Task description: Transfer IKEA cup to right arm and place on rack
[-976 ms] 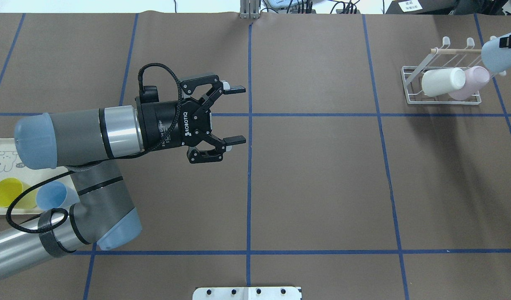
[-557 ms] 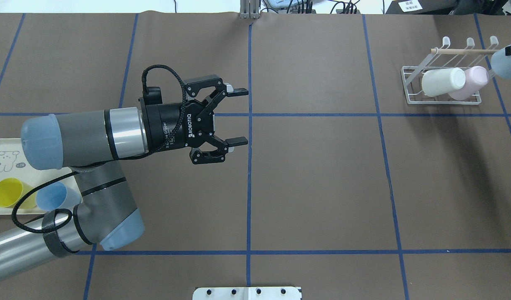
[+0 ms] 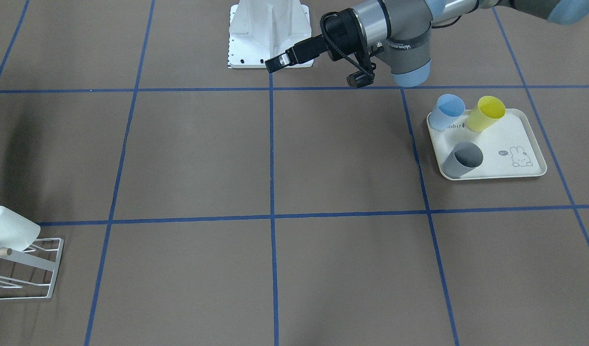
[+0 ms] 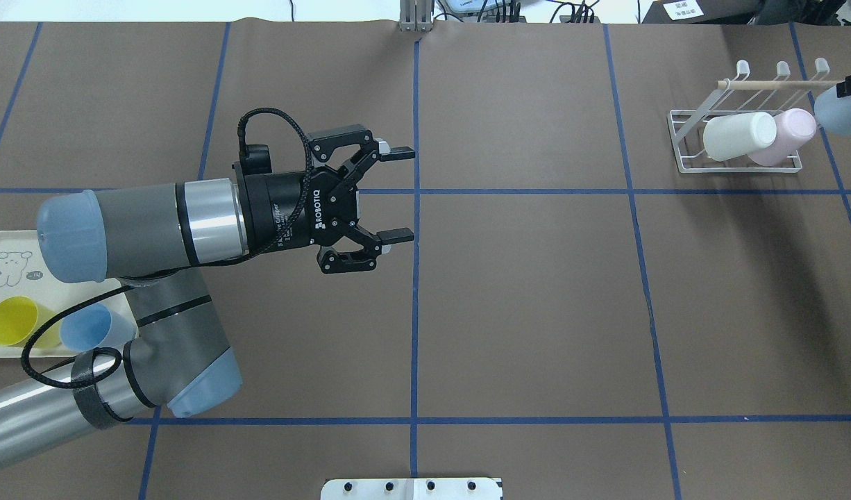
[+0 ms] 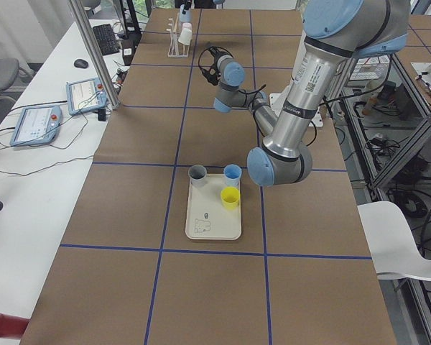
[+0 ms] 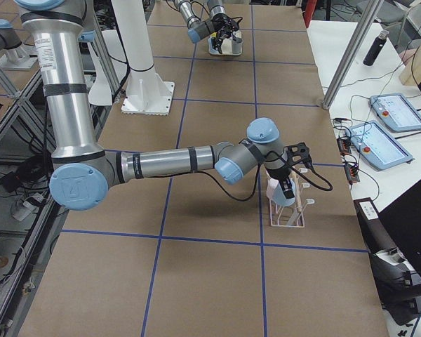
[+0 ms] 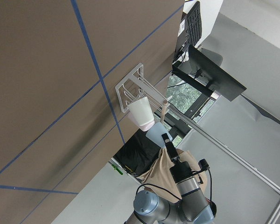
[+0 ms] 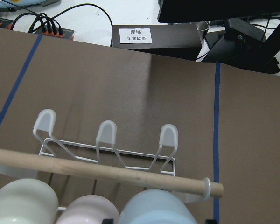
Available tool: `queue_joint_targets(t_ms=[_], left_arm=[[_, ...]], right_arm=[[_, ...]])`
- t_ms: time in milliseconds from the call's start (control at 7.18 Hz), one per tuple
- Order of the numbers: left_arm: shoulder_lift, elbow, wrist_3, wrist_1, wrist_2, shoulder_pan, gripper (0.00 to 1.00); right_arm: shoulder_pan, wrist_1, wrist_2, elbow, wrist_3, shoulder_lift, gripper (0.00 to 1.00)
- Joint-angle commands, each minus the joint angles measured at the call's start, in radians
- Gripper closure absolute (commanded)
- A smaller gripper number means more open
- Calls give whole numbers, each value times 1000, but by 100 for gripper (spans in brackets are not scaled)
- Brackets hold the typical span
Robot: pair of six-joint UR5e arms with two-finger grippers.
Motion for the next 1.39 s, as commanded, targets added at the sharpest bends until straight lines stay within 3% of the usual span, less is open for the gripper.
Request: queue_joint_targets(t_ms=[0,279,418,557,697,836,976,1254], left_arm=[[0,-2,2,0,0,0,1],[0,-2,0,0,2,0,1],[0,-2,0,0,2,0,1],[0,0,0,0,2,0,1],[1,0,2,0,2,0,1],[1,0,5,-2,2,-2,1],[4,-2,85,0,-2,-6,1],[49,-2,333,2,-3,-18,1]], right_arm=[[-10,0,2,-13,0,0,95],[-12,0,5,-26,0,0,92],[-11,2,5,-30,0,0,69],[-14,2,5,-45,0,0,51],[-26,2,5,-48,0,1,41],[-32,2,3,-51,1,7,16],[-33,2,3,-50,6,7,1],[-32,6,26,-33,7,7,1]])
